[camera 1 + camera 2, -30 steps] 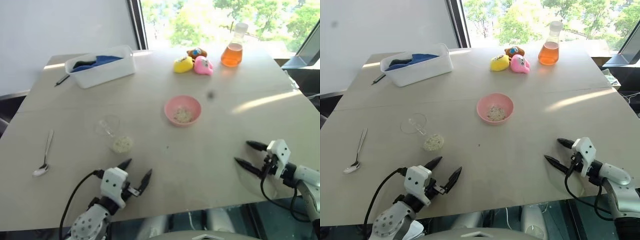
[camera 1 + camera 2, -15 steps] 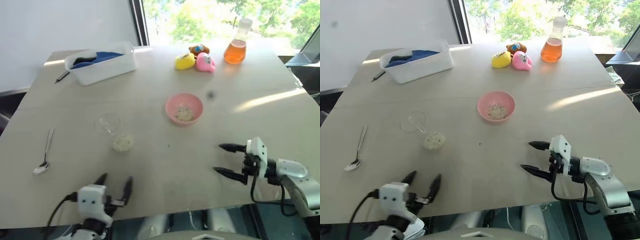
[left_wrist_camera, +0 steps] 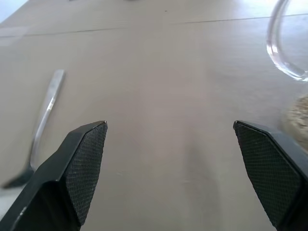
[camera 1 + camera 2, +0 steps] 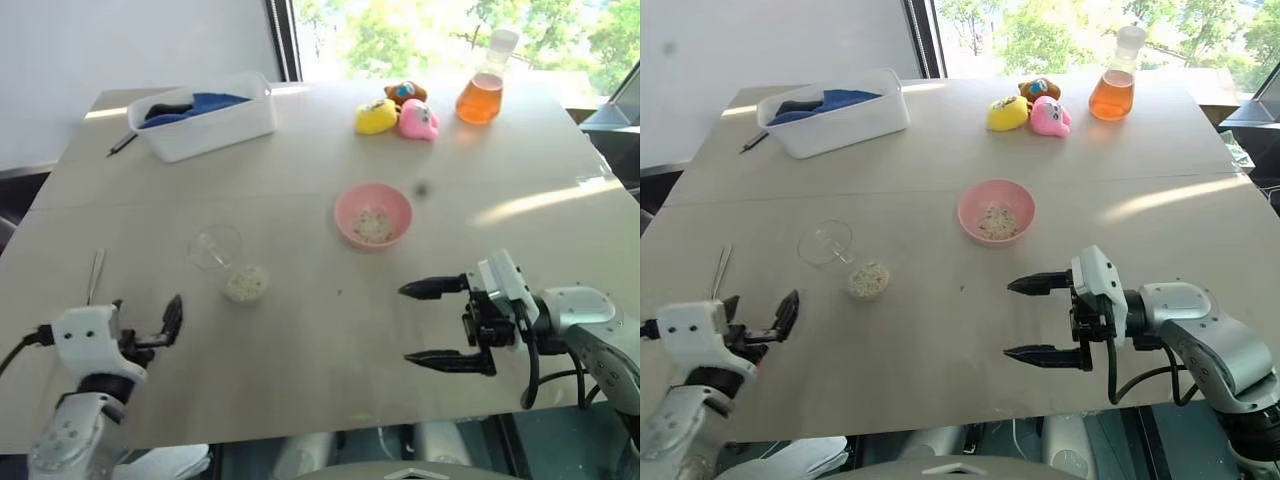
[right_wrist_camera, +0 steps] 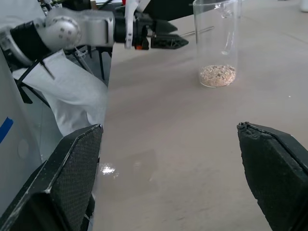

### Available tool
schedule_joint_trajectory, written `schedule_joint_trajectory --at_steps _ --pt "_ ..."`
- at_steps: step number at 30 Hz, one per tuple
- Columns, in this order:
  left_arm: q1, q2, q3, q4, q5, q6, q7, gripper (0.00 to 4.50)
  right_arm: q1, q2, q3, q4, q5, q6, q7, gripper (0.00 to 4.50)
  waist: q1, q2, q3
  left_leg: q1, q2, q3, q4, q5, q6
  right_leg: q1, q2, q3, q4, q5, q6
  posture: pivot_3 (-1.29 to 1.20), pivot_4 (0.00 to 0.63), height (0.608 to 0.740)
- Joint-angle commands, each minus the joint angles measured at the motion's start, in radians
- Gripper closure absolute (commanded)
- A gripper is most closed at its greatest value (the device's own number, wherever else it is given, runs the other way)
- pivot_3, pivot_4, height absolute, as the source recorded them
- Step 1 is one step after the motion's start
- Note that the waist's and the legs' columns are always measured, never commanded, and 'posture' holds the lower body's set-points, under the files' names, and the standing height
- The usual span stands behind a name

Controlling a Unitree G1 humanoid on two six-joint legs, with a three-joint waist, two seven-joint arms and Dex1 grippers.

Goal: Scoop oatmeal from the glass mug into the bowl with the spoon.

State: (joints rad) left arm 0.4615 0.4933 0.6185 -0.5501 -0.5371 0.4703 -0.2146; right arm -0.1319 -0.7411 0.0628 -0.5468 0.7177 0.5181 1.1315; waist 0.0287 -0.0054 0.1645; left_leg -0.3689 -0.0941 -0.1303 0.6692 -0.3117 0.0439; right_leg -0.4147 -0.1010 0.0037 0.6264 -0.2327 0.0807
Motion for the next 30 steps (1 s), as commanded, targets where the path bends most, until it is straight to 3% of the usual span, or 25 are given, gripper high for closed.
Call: schedule_joint_trajectory --at_steps 1,7,13,23,30 --pt "-0.019 0.088 0.15 0.056 -0.12 0.111 -0.069 0.07 0.015 -0.011 -0.009 -0.002 -0.025 -0.044 0.021 0.0 -0.002 0.0 0.0 0.0 0.0 0.0 0.0 0.0 0.0 0.0 0.0 0.0 0.0 0.0 0.0 0.0 0.15 0.74" --pt "-0.058 0.185 0.188 0.208 -0.2 0.243 -0.175 0.07 0.018 0.0 -0.014 -0.005 -0.023 -0.041 0.008 0.0 -0.013 0.0 0.0 0.001 0.0 0.0 0.0 0.0 0.0 0.0 0.0 0.001 0.001 0.0 0.0 0.0 0.15 0.74" --pt "-0.137 0.254 0.159 0.401 -0.116 0.228 -0.214 0.07 0.018 -0.005 -0.021 -0.008 -0.028 -0.041 -0.006 0.0 -0.015 0.0 0.0 0.001 0.0 0.0 0.0 0.001 -0.001 0.0 0.0 0.0 0.001 0.0 0.0 0.0 0.15 0.74" --pt "-0.214 0.309 0.171 0.554 -0.027 0.188 -0.266 0.07 0.025 -0.003 -0.025 -0.021 -0.025 -0.035 -0.032 0.0 -0.016 -0.001 -0.001 0.002 0.0 0.0 0.0 0.001 -0.001 0.0 -0.003 0.001 0.002 0.001 -0.001 0.0 0.15 0.74" --pt "-0.253 0.327 0.058 0.758 0.059 0.133 -0.353 0.07 -0.011 0.018 -0.019 -0.032 0.027 -0.022 -0.026 0.0 -0.013 0.0 -0.002 0.003 0.0 0.002 0.0 0.001 -0.001 0.001 -0.002 0.003 0.003 0.001 -0.001 0.0 0.15 0.74"
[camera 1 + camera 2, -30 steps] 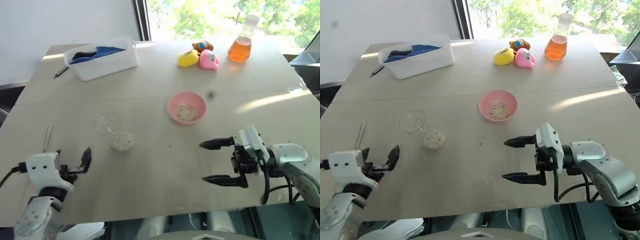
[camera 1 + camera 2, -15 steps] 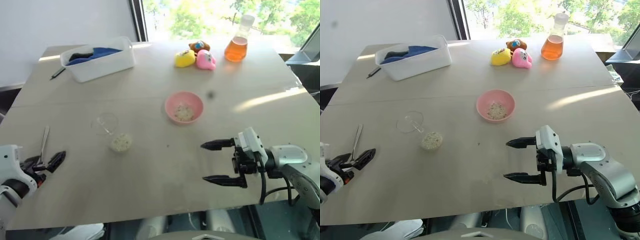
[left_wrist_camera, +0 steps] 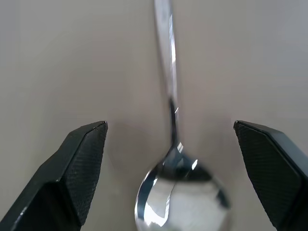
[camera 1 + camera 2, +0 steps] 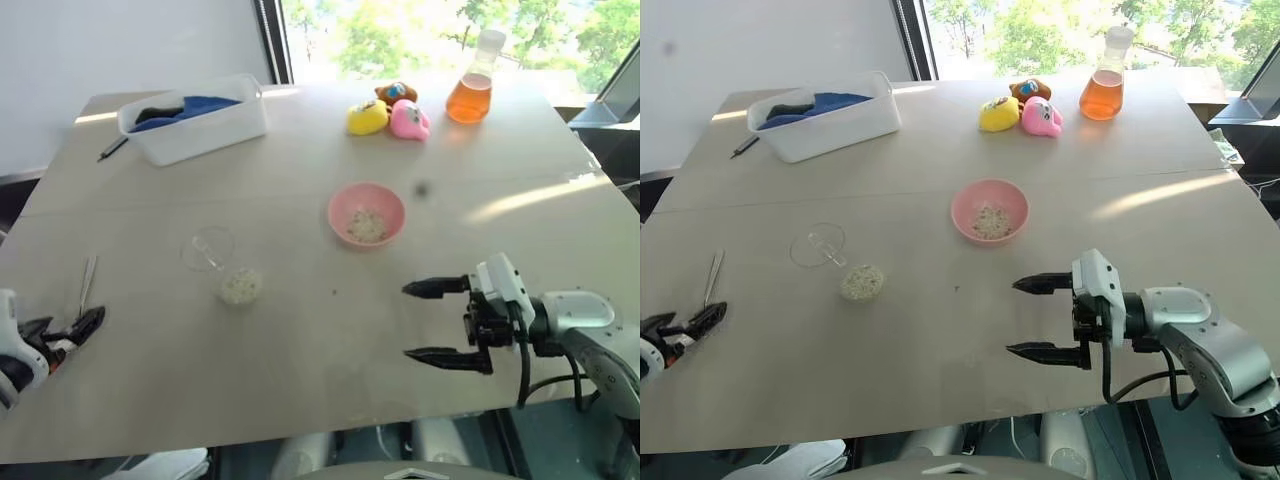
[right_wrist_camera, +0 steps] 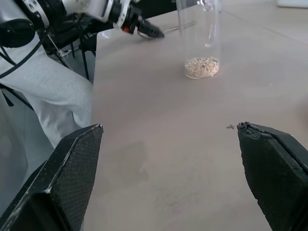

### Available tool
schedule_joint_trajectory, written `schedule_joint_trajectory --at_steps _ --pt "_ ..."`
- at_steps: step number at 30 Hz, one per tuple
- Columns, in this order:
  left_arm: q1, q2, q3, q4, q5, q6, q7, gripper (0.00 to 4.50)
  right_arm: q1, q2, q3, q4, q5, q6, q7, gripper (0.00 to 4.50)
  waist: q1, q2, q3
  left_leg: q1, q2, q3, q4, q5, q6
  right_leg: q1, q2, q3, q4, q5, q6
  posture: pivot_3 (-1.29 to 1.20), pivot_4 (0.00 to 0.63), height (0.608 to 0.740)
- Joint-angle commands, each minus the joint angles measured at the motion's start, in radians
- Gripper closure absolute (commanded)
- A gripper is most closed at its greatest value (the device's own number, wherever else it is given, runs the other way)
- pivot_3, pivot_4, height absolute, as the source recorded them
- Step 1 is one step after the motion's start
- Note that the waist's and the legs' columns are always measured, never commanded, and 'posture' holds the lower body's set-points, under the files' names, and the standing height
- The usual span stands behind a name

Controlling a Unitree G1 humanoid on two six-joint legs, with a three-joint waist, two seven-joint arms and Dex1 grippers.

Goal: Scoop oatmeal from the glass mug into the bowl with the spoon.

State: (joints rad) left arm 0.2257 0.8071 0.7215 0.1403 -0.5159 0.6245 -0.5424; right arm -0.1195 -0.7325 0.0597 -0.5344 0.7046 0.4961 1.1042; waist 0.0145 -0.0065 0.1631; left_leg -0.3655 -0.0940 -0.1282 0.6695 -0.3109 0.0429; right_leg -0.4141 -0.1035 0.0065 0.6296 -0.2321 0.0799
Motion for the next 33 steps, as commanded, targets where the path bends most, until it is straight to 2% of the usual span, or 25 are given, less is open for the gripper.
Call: schedule_joint_trajectory --at_steps 1,10,11,15,16,17,19,21,28,33 --pt "-0.031 0.017 -0.062 0.093 0.051 -0.034 -0.035 0.07 -0.03 0.015 -0.018 -0.047 0.055 0.007 -0.001 0.0 0.003 0.003 -0.002 0.0 0.0 0.0 0.0 0.0 0.0 0.0 0.0 0.0 0.001 0.0 0.0 0.0 0.15 0.74" --pt "-0.118 0.048 -0.116 0.247 0.096 -0.052 -0.082 0.07 -0.058 0.05 -0.018 -0.061 0.074 -0.029 0.004 0.0 0.002 0.015 -0.008 0.006 -0.001 0.0 0.0 0.003 -0.004 0.0 -0.001 0.002 0.012 0.0 0.0 0.0 0.15 0.74" --pt "-0.121 0.05 -0.118 0.256 0.099 -0.052 -0.084 0.58 -0.056 0.048 -0.012 -0.061 0.059 -0.042 0.009 0.0 0.001 0.016 -0.009 0.006 -0.001 0.0 0.0 0.003 -0.004 0.0 -0.001 0.002 0.013 0.0 0.0 0.0 0.15 0.74" --pt "-0.123 0.052 -0.117 0.271 0.104 -0.045 -0.086 1.85 -0.055 0.058 -0.001 -0.053 0.034 -0.06 0.003 0.0 -0.002 0.019 -0.011 0.006 -0.001 0.001 0.0 0.003 -0.004 -0.001 -0.001 0.003 0.013 0.0 0.0 0.0 0.15 0.74" --pt "-0.122 0.051 -0.115 0.271 0.104 -0.045 -0.088 2.41 -0.053 0.059 0.001 -0.05 0.028 -0.065 0.005 0.0 -0.002 0.019 -0.011 0.006 -0.001 0.001 0.0 0.003 -0.004 -0.001 -0.001 0.003 0.013 0.0 0.0 0.0 0.15 0.74" --pt "-0.118 0.048 -0.112 0.268 0.102 -0.042 -0.088 2.7 -0.051 0.058 0.004 -0.045 0.019 -0.071 0.007 0.0 -0.002 0.019 -0.011 0.006 -0.001 0.001 0.0 0.003 -0.004 -0.001 -0.001 0.004 0.013 0.0 0.0 0.0 0.15 0.74" --pt "-0.104 0.039 -0.107 0.255 0.097 -0.037 -0.088 3.87 -0.051 0.057 0.008 -0.039 0.007 -0.079 0.012 0.0 -0.002 0.019 -0.011 0.006 -0.001 0.002 0.0 0.003 -0.004 -0.001 -0.001 0.004 0.013 0.0 0.0 0.0 0.15 0.74" --pt "-0.084 0.029 -0.097 0.238 0.091 -0.029 -0.086 4.44 -0.058 0.059 0.008 -0.033 0.005 -0.081 0.012 0.0 -0.003 0.019 -0.011 0.006 -0.001 0.003 0.0 0.003 -0.004 -0.001 -0.001 0.006 0.013 0.0 0.0 0.0 0.15 0.74" --pt "-0.07 -0.015 -0.052 0.201 0.077 -0.073 -0.067 4.44 -0.066 0.06 0.015 -0.015 -0.005 -0.088 0.017 0.0 -0.005 0.019 -0.012 0.006 -0.001 0.005 0.0 0.003 -0.004 -0.001 -0.001 0.008 0.012 0.0 0.0 0.0 0.15 0.74" --pt "-0.092 -0.054 0.013 0.118 0.062 -0.204 -0.052 4.44 -0.087 0.065 0.018 0.007 -0.01 -0.057 -0.011 0.0 -0.003 0.016 -0.012 0.006 -0.001 0.005 0.0 0.003 -0.003 -0.001 -0.001 0.008 0.012 0.0 0.0 0.0 0.15 0.74"
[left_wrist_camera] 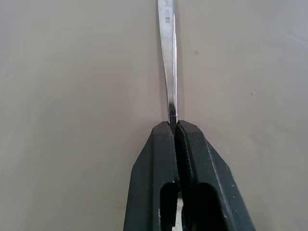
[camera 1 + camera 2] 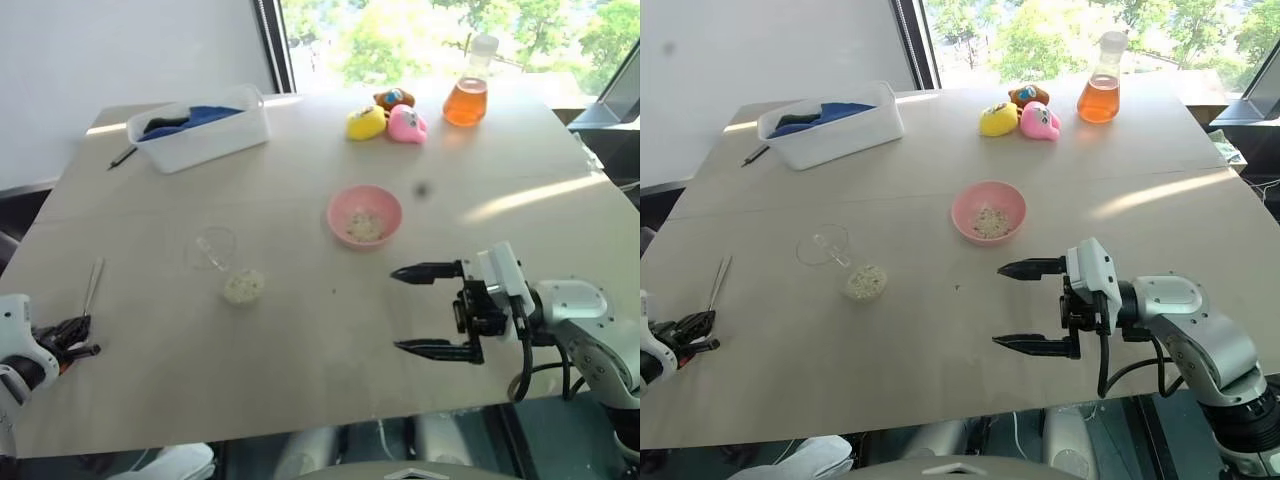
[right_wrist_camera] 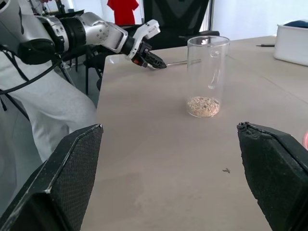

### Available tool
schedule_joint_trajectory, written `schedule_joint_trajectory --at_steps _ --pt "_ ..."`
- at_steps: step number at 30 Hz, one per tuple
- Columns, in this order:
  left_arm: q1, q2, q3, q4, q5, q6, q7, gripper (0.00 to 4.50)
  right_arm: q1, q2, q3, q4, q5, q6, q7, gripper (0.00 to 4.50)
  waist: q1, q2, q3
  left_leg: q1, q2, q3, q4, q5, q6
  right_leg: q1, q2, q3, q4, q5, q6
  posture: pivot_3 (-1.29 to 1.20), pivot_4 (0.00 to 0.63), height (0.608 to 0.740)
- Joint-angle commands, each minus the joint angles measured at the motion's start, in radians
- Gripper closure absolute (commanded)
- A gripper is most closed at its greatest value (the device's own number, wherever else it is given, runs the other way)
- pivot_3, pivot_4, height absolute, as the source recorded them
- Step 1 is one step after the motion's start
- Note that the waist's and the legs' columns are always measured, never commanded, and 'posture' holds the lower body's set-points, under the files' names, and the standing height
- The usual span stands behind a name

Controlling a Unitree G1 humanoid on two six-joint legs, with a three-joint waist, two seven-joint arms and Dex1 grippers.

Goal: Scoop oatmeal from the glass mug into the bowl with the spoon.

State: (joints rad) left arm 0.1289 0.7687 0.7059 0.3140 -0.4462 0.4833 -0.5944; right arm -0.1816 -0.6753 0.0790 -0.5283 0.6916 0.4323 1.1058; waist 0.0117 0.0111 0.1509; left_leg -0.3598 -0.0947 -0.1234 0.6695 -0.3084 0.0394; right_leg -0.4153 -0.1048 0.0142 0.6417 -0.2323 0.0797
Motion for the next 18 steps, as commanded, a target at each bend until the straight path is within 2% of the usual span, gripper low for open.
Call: schedule_joint_trajectory --at_steps 1,4,8,13,18 --pt "-0.006 -0.015 0.043 -0.082 -0.019 -0.071 0.007 4.44 -0.033 0.011 0.0 0.007 0.003 0.012 -0.018 0.0 0.002 -0.003 0.0 0.0 0.0 0.0 0.0 0.0 0.0 0.0 0.0 0.0 0.0 0.0 0.0 0.0 0.15 0.74" --pt "-0.054 -0.001 0.057 -0.133 -0.035 -0.086 0.029 4.44 -0.062 0.023 0.007 0.028 -0.005 0.028 -0.035 0.0 0.004 -0.016 0.0 -0.002 0.0 -0.003 0.001 0.0 0.0 0.0 0.0 0.0 0.0 0.0 0.0 0.0 0.15 0.74" --pt "-0.159 0.032 0.026 -0.187 -0.033 -0.117 0.033 4.44 -0.123 0.064 -0.002 0.064 0.004 0.066 -0.099 0.0 0.002 -0.024 0.0 -0.002 0.0 -0.004 0.002 0.0 0.0 0.0 0.0 -0.002 -0.001 0.0 0.0 0.0 0.15 0.74" --pt "-0.317 0.07 -0.055 -0.23 -0.006 -0.187 0.016 4.44 -0.246 0.156 -0.061 0.115 0.016 0.184 -0.328 0.0 0.0 -0.024 0.001 -0.003 0.0 -0.003 0.001 0.0 0.0 -0.002 0.0 -0.003 -0.001 0.0 -0.001 0.0 0.15 0.74" --pt "-0.475 0.099 -0.153 -0.301 -0.009 -0.183 -0.006 4.44 -0.388 0.242 -0.146 0.133 0.13 0.307 -0.496 0.0 -0.005 -0.025 0.001 -0.007 -0.001 -0.003 0.001 0.0 0.0 -0.006 0.002 -0.003 0.0 0.0 -0.001 0.0 0.15 0.74"
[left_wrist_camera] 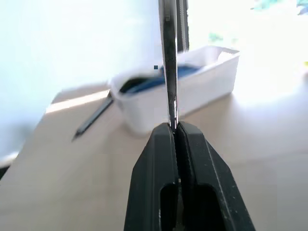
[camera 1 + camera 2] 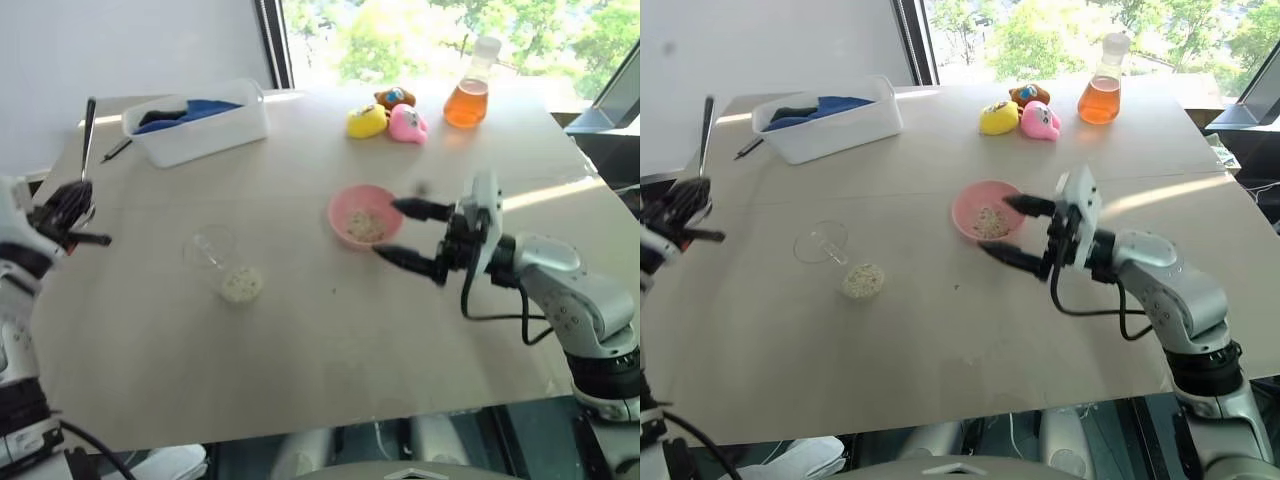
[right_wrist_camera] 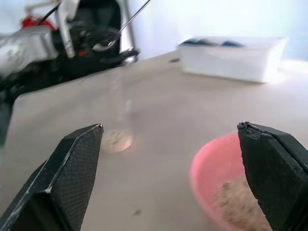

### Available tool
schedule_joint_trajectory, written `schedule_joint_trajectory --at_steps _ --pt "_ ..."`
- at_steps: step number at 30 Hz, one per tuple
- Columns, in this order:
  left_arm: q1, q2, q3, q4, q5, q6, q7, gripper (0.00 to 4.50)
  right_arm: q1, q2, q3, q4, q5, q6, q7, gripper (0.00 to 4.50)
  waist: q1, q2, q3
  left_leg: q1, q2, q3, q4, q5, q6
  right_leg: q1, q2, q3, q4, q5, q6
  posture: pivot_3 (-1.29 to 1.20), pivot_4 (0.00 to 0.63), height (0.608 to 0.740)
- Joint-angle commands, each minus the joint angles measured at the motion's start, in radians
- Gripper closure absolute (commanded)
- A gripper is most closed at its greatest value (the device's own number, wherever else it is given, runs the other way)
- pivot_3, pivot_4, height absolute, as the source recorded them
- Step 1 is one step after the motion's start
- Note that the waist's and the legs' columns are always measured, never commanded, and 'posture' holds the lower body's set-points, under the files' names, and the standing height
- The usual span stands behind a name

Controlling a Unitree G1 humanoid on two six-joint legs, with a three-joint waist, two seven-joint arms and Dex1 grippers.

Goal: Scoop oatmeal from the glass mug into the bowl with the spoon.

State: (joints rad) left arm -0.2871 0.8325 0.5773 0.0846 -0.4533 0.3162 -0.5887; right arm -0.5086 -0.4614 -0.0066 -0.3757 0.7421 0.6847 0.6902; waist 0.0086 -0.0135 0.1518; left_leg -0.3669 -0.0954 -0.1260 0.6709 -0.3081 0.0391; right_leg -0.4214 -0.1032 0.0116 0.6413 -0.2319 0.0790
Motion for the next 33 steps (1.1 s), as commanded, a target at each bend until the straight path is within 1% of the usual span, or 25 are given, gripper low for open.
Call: schedule_joint_trajectory --at_steps 1,6,7,9,11,13,16,17,20,23,25,30,33 --pt "-0.078 0.037 -0.037 -0.085 -0.006 -0.009 -0.013 4.44 -0.081 0.039 -0.073 -0.019 0.101 0.074 -0.101 0.0 -0.006 0.0 0.0 -0.001 0.0 0.0 0.0 0.0 0.0 -0.002 0.0 0.0 0.0 0.0 0.0 0.0 0.15 0.74" --pt "-0.199 0.053 -0.176 -0.224 -0.012 0.035 -0.064 4.44 -0.24 0.106 -0.142 0.01 0.225 0.159 -0.247 0.0 -0.027 0.0 0.0 -0.008 -0.001 0.001 0.002 0.0 0.0 -0.007 0.0 0.0 0.001 0.0 0.0 0.0 0.15 0.74" --pt "-0.218 0.056 -0.208 -0.25 -0.007 0.041 -0.075 4.44 -0.274 0.115 -0.15 0.02 0.244 0.177 -0.277 0.0 -0.03 0.0 0.0 -0.011 -0.001 0.001 0.004 0.0 0.0 -0.011 0.0 0.0 0.002 0.0 0.0 0.0 0.15 0.74" --pt "-0.255 0.066 -0.285 -0.302 0.021 0.044 -0.104 4.44 -0.345 0.131 -0.155 0.046 0.275 0.229 -0.349 0.0 -0.039 0.0 0.0 -0.013 -0.001 0.0 0.007 0.0 0.0 -0.012 0.0 0.0 0.004 0.0 0.0 0.0 0.15 0.74" --pt "-0.296 0.068 -0.356 -0.348 0.037 0.063 -0.119 4.44 -0.396 0.141 -0.125 0.072 0.246 0.257 -0.394 0.0 -0.049 0.001 0.0 -0.014 -0.001 0.0 0.008 0.001 0.0 -0.012 0.001 0.0 0.004 0.0 0.0 0.0 0.15 0.74" --pt "-0.346 0.057 -0.403 -0.375 0.038 0.094 -0.118 4.44 -0.419 0.169 -0.098 0.098 0.207 0.238 -0.414 0.0 -0.052 0.001 0.0 -0.014 -0.001 0.001 0.008 0.001 0.0 -0.012 0.002 0.001 0.005 0.0 0.0 0.0 0.15 0.74" --pt "-0.408 0.054 -0.468 -0.393 0.064 0.1 -0.14 4.44 -0.454 0.237 -0.093 0.153 0.169 0.202 -0.455 0.0 -0.055 0.001 0.0 -0.014 -0.001 0.002 0.009 0.001 0.0 -0.014 0.002 0.002 0.008 0.0 0.0 0.0 0.15 0.74" --pt "-0.427 0.052 -0.486 -0.397 0.073 0.092 -0.149 4.44 -0.472 0.272 -0.112 0.178 0.181 0.204 -0.494 0.0 -0.055 0.001 0.0 -0.014 -0.001 0.003 0.009 0.001 0.0 -0.016 0.002 0.003 0.011 0.0 0.0 0.0 0.15 0.74" --pt "-0.478 0.03 -0.506 -0.408 0.072 0.096 -0.154 4.44 -0.514 0.352 -0.182 0.244 0.244 0.231 -0.604 0.0 -0.055 0.002 0.001 -0.018 -0.002 0.006 0.013 0.001 0.0 -0.021 0.002 0.003 0.016 0.0 0.0 0.0 0.15 0.74" --pt "-0.491 0.023 -0.519 -0.426 0.072 0.111 -0.17 4.44 -0.536 0.379 -0.206 0.25 0.266 0.226 -0.612 0.0 -0.055 0.002 0.001 -0.018 -0.002 0.006 0.014 0.001 0.0 -0.023 0.002 0.004 0.018 0.0 0.0 0.0 0.15 0.74" --pt "-0.485 0.025 -0.526 -0.431 0.081 0.111 -0.179 4.44 -0.561 0.402 -0.233 0.26 0.308 0.219 -0.633 0.0 -0.055 0.002 0.001 -0.018 -0.003 0.006 0.014 0.001 0.0 -0.023 0.002 0.003 0.019 0.0 0.0 0.0 0.15 0.74" --pt "-0.476 0.021 -0.535 -0.418 0.106 0.091 -0.19 4.44 -0.59 0.412 -0.248 0.277 0.328 0.217 -0.653 0.0 -0.065 0.003 0.001 -0.018 -0.003 0.007 0.014 0.001 0.0 -0.024 0.002 0.004 0.02 0.0 0.0 0.0 0.15 0.74" --pt "-0.476 0.014 -0.528 -0.415 0.104 0.094 -0.198 4.44 -0.587 0.395 -0.242 0.281 0.332 0.225 -0.641 0.0 -0.069 0.003 0.001 -0.018 -0.003 0.007 0.014 0.001 0.0 -0.024 0.002 0.004 0.02 0.0 0.0 0.0 0.15 0.74"
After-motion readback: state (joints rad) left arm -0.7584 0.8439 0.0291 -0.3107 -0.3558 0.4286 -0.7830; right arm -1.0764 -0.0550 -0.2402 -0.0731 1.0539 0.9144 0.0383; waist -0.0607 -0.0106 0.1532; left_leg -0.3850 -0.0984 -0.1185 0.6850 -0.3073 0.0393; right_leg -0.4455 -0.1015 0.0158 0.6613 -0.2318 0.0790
